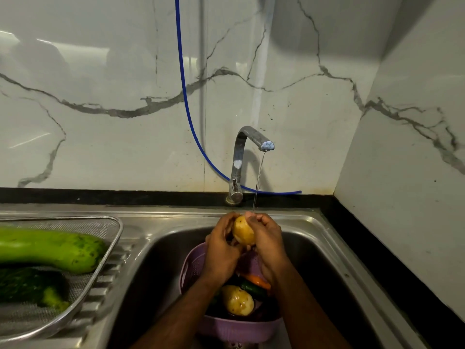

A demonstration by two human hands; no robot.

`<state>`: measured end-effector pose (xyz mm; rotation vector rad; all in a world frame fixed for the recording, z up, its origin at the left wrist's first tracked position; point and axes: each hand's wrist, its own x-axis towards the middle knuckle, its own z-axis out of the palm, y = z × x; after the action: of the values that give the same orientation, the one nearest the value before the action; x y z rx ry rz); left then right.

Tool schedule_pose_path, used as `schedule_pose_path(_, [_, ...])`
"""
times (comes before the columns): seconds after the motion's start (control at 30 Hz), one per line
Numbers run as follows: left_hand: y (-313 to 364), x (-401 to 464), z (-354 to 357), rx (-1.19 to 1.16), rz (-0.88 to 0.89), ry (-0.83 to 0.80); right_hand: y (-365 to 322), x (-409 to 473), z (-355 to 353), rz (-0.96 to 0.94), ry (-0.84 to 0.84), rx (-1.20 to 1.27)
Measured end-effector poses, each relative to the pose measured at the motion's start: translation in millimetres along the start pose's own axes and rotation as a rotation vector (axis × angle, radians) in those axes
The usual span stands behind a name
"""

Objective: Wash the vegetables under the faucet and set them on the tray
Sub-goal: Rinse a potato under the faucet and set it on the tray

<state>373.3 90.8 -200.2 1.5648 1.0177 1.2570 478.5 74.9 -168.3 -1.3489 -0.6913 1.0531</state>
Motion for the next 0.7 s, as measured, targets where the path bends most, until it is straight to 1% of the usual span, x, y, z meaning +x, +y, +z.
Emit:
schedule_pose_path(0.07, [1.4, -2.2, 0.3, 0.028, 0.044, -0.012, 0.4, 3.5, -1.3, 0.006, 0.031, 0.019])
schedule_pose_path(0.17, [0.7, -4.3, 1.7, 0.077, 0.108, -0.02, 2.0, 6.8, -2.2, 0.068, 0.074, 0.084])
schedule_pose_path(0.3, [-0.2, -5.1, 5.5, 0.048, 0.052, -0.037, 2.5, 12.4, -0.7, 0.192, 0.122, 0.182])
schedule_pose_path(0.4, [3.9, -2.5, 8.1, -0.045, -0.03, 0.004, 5.8, 16.3, -2.6, 0.306, 0.109, 0.331])
schedule_pose_path(0.47, [6.2, -0.3, 8.9, -0.061, -0.062, 0.03, 7.4, 15.8, -3.8, 0.324, 0.083, 0.371])
schedule_pose_path(0.53, [4.1, 1.6, 9.3, -0.04, -0.053, 0.035, 7.6, 14.7, -5.0, 0.292, 0.064, 0.337])
schedule_pose_path(0.6, [3.3, 1.3, 7.4, -0.009, -0.037, 0.051, 6.2, 12.1, -7.2, 0.261, 0.07, 0.241])
schedule_pose_path(0.7, [2.0, 4.0, 3.0, 0.071, 0.008, 0.118, 6.7, 5.6, -8.8, 0.314, 0.045, 0.187])
